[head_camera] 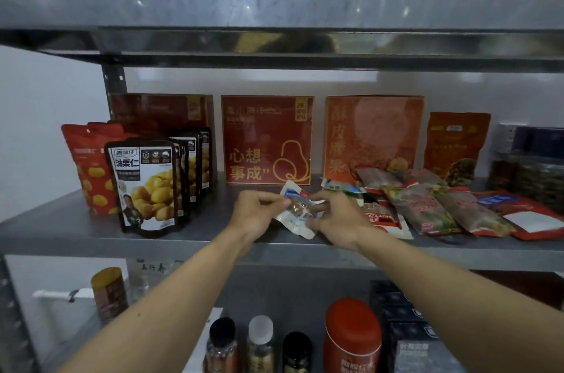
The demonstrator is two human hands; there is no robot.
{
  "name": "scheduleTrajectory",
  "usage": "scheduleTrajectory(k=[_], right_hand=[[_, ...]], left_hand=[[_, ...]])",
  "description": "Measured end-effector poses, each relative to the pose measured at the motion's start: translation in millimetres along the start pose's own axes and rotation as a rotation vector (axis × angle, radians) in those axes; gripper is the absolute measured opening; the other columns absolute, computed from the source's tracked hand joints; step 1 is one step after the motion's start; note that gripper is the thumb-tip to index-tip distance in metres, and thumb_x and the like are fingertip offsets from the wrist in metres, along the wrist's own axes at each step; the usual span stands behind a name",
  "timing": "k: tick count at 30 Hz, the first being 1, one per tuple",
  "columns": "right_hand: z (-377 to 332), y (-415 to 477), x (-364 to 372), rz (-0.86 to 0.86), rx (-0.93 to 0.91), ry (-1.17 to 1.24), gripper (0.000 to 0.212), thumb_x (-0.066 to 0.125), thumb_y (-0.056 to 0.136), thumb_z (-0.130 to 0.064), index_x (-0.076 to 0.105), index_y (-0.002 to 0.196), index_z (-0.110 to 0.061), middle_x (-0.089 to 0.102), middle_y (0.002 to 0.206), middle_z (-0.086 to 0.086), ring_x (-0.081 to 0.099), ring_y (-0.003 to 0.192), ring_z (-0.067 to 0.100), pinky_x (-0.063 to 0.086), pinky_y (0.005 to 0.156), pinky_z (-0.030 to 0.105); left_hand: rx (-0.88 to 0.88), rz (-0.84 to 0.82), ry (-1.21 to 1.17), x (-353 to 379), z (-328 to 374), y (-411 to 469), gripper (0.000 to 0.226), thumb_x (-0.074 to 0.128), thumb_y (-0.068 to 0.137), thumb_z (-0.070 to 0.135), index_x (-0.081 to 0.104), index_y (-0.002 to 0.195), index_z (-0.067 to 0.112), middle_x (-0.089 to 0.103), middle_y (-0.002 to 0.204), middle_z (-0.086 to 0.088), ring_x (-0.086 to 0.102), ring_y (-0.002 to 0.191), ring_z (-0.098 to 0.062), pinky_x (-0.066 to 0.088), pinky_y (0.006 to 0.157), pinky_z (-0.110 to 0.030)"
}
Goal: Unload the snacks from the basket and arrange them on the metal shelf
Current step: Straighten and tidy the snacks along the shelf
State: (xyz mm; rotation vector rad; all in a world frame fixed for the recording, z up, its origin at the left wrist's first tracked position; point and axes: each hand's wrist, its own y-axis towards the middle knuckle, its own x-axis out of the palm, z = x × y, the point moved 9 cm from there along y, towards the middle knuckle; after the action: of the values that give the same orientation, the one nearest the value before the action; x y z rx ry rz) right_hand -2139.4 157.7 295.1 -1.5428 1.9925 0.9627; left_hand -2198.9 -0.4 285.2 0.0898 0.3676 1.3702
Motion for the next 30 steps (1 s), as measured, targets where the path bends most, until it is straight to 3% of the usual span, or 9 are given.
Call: scheduleTrajectory(k=[5,9,12,17,20,22,26,30], right_hand=[[8.9,14.5,0.2,0.179,0.080,0.253,0.052,0.082,0.079,-0.018,0.055,0.123,-0.012,0.064,0.112,0.003,0.062,0.102,0.018,0.051,0.091,0.032],[13.1,22.0,6.3,0.248,0.122,0.490,0.057,0.085,0.076,-0.023,0.046,0.117,-0.017,0.066,0.107,0.001,0.064,0.096,0.015,0.052,0.090,0.035],[4.4,28.0,22.6,0.155,0.098,0.735,0.046,0.076,0.084,-0.015,0.041,0.113,-0.020,0.072,0.092,0.007,0.070,0.083,0.016,0.058,0.081,0.038],[5.2,38.2,26.7,0.176,0.047,0.759,0.032,0.074,0.086,-0.012,0.057,0.111,-0.021,0.075,0.088,0.008,0.074,0.081,0.019,0.060,0.078,0.037],[9.9,39.1,24.4,0.211,0.038,0.803,0.022,0.077,0.083,-0.011,0.063,0.098,-0.019,0.076,0.082,0.003,0.074,0.075,0.015,0.060,0.069,0.028],[13.7,39.1,22.7,0.241,0.046,0.837,0.018,0.078,0.081,-0.011,0.067,0.096,-0.010,0.076,0.080,0.004,0.074,0.075,0.019,0.061,0.072,0.033],[14.7,37.6,20.7,0.253,0.042,0.874,0.017,0.078,0.082,-0.011,0.068,0.094,-0.008,0.076,0.086,0.009,0.074,0.082,0.025,0.060,0.079,0.040],[5.7,33.3,19.8,0.180,-0.052,0.899,0.012,0.072,0.086,-0.008,0.070,0.096,-0.015,0.076,0.088,0.003,0.072,0.089,0.017,0.056,0.080,0.025]], left_hand=[[-0.126,0.147,-0.181,-21.4,-18.8,4.7,0.017,0.078,0.077,0.000,0.076,0.092,0.008,0.075,0.089,-0.011,0.072,0.081,-0.020,0.056,0.076,-0.028],[-0.153,0.227,-0.348,-36.2,-24.2,7.1,0.023,0.074,0.077,-0.010,0.074,0.091,0.008,0.074,0.087,-0.012,0.073,0.080,-0.026,0.059,0.079,-0.035],[-0.126,0.200,-0.386,-38.1,-23.3,11.1,0.029,0.071,0.076,-0.015,0.073,0.090,0.010,0.074,0.092,-0.011,0.073,0.084,-0.027,0.060,0.077,-0.035],[-0.039,0.057,-0.331,-27.8,-18.0,19.0,0.038,0.063,0.077,-0.022,0.073,0.098,0.009,0.071,0.104,-0.010,0.071,0.091,-0.019,0.057,0.066,-0.022],[0.008,0.029,-0.301,-24.8,-16.4,21.1,0.038,0.063,0.079,-0.019,0.073,0.101,0.011,0.071,0.105,-0.006,0.070,0.089,-0.012,0.056,0.069,-0.020],[0.031,0.054,-0.281,-24.9,-16.5,21.5,0.034,0.066,0.080,-0.015,0.072,0.103,0.010,0.071,0.104,-0.006,0.069,0.090,-0.010,0.055,0.070,-0.017],[0.089,0.137,-0.098,-22.0,-11.3,22.0,0.026,0.074,0.081,0.003,0.073,0.101,0.019,0.064,0.108,0.003,0.060,0.092,0.000,0.047,0.071,-0.005],[0.125,0.019,-0.110,1.5,3.6,16.3,0.029,0.075,0.083,0.022,0.071,0.112,0.025,0.068,0.105,0.014,0.063,0.090,0.008,0.043,0.071,-0.002]])
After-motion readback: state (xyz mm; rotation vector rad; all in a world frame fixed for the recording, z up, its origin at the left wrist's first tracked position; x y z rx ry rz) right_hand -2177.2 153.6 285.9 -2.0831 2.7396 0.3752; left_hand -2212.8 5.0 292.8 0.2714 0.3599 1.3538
